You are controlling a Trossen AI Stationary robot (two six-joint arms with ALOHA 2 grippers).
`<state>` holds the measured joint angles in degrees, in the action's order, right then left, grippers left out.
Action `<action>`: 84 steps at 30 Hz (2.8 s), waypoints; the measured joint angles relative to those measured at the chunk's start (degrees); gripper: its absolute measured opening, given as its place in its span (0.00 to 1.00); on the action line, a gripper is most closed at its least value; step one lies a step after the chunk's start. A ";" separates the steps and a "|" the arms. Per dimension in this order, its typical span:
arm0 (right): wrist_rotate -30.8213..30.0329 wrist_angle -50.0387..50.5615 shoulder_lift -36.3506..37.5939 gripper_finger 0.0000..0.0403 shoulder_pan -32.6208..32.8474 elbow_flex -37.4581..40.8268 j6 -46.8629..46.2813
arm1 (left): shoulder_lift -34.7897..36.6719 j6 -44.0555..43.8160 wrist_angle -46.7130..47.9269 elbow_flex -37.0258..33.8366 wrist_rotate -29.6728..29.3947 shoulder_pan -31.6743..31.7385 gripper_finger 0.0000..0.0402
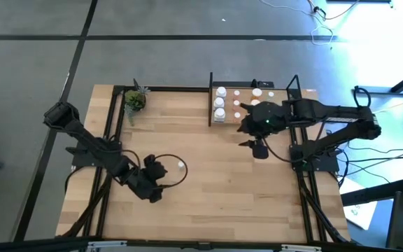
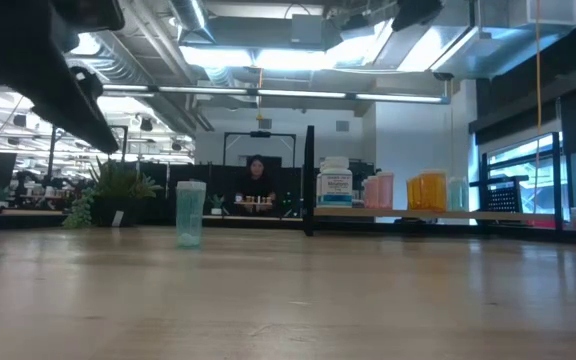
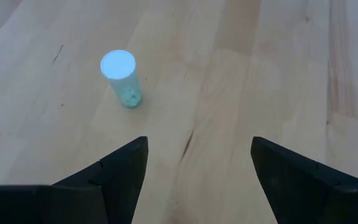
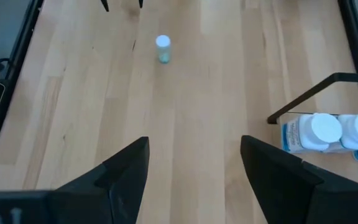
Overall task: Pick and place medicine bottles onto shelf by color
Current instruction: Put the blue pill bottle on the shelf aligned with the other blue pill bottles
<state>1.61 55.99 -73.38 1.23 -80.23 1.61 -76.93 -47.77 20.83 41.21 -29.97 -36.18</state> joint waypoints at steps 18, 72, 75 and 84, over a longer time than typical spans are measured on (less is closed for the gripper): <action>0.00 -2.88 -3.45 0.63 0.14 0.02 -0.55 | 0.01 0.40 -21.62 -13.47 -8.59 -1.43 0.70; 16.03 -49.58 -42.18 0.63 0.07 0.02 18.16 | 12.13 -2.84 -23.00 -15.76 -12.62 -7.76 0.70; 16.04 -52.38 -43.06 0.63 0.07 0.00 18.16 | 13.08 -2.84 -23.00 -15.76 -12.60 -7.91 0.70; 15.99 -55.39 -46.60 0.63 0.07 -0.02 18.06 | 13.35 -2.92 -23.02 -15.74 -12.62 -7.89 0.70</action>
<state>17.60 0.60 -119.98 1.30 -80.25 19.67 -63.57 -50.69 -2.20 25.47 -42.59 -44.07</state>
